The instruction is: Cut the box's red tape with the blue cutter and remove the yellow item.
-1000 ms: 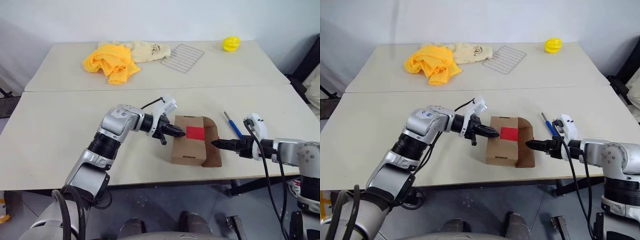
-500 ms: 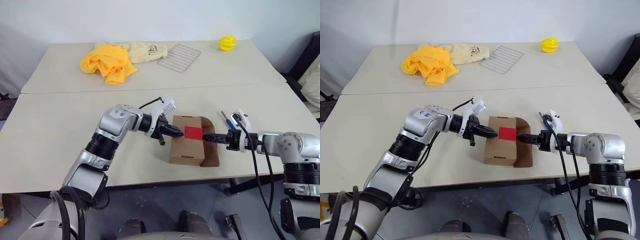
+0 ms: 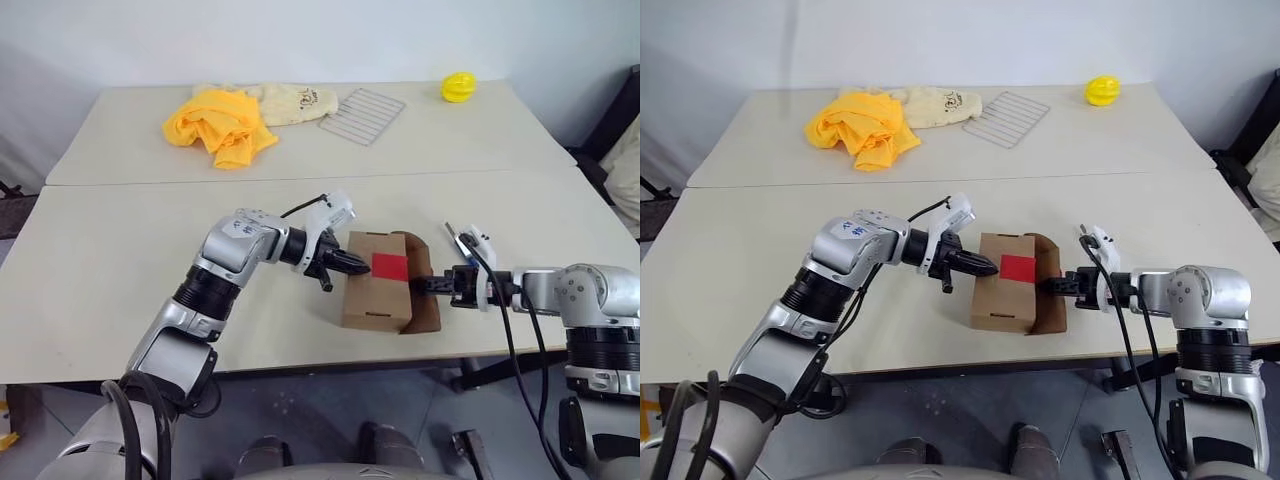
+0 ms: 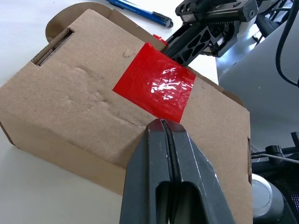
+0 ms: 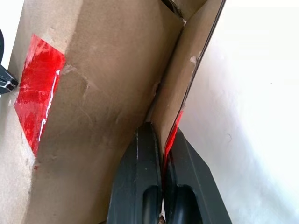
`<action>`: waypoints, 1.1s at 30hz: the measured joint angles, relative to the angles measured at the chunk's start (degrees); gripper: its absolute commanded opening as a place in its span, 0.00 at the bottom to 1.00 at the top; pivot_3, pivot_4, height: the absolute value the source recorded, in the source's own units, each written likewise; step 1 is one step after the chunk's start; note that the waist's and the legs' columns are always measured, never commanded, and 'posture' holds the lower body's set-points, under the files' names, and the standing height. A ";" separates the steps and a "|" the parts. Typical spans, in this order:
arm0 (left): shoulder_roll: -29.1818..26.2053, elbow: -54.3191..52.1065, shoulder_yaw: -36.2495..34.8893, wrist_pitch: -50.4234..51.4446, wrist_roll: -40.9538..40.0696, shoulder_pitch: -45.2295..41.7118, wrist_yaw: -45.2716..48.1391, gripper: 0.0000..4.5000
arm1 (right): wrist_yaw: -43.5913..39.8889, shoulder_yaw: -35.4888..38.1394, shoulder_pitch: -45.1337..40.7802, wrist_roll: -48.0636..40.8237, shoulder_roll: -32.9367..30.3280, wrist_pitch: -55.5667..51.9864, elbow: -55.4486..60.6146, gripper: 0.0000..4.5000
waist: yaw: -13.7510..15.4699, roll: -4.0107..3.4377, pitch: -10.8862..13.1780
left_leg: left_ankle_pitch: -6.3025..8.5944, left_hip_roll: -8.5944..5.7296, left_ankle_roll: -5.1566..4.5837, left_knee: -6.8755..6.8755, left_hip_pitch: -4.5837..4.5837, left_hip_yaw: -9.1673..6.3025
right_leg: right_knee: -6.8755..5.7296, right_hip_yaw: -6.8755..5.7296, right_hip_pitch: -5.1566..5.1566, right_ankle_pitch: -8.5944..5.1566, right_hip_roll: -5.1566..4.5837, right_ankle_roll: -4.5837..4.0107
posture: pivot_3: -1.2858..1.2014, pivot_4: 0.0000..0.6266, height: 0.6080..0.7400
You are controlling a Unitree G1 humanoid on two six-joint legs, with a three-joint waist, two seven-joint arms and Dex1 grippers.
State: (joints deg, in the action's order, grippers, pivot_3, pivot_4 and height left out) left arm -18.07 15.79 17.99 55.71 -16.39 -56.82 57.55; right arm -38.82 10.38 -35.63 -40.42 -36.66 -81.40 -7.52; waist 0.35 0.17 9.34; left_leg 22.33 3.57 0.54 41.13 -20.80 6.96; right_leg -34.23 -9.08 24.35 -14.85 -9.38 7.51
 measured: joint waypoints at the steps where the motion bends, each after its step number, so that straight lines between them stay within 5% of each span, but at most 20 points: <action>1: 0.06 0.08 0.00 -0.05 0.00 -0.03 0.01 0.00 | 0.81 0.51 0.00 -0.24 0.04 -0.90 0.78 0.01 | 0.10 0.00 0.00 | 0.00 0.00 0.00 0.00 -0.02 0.00 | 0.01 0.00 0.00 0.00 0.00 0.00 | 0.52 0.24 1.00; 9: -0.15 0.44 -1.52 -0.24 -0.13 0.23 0.09 0.00 | 7.20 5.90 -3.81 -1.56 -0.68 -10.72 8.36 0.01 | 1.06 -0.05 0.03 | 0.00 0.00 0.00 0.13 -0.15 -0.05 | -0.05 -0.01 0.08 0.00 0.00 0.00 | 0.52 0.24 1.00; 33: 0.39 4.29 -5.71 0.60 1.29 5.77 -9.09 0.00 | 26.34 2.94 -13.54 -25.84 -4.84 -10.23 11.56 0.01 | 0.84 -0.05 0.03 | 0.00 0.00 0.00 0.03 -0.28 -0.05 | 0.06 -0.08 0.19 0.02 0.00 0.03 | 0.52 0.24 1.00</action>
State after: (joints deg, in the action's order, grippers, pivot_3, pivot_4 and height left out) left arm -17.68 20.08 12.28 56.31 -15.11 -51.05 48.46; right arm -12.48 13.32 -49.17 -66.26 -41.50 -91.63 4.04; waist 1.19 0.13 9.37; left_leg 22.33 3.57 0.54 41.16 -21.08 6.91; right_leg -34.18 -9.17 24.54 -14.83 -9.38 7.54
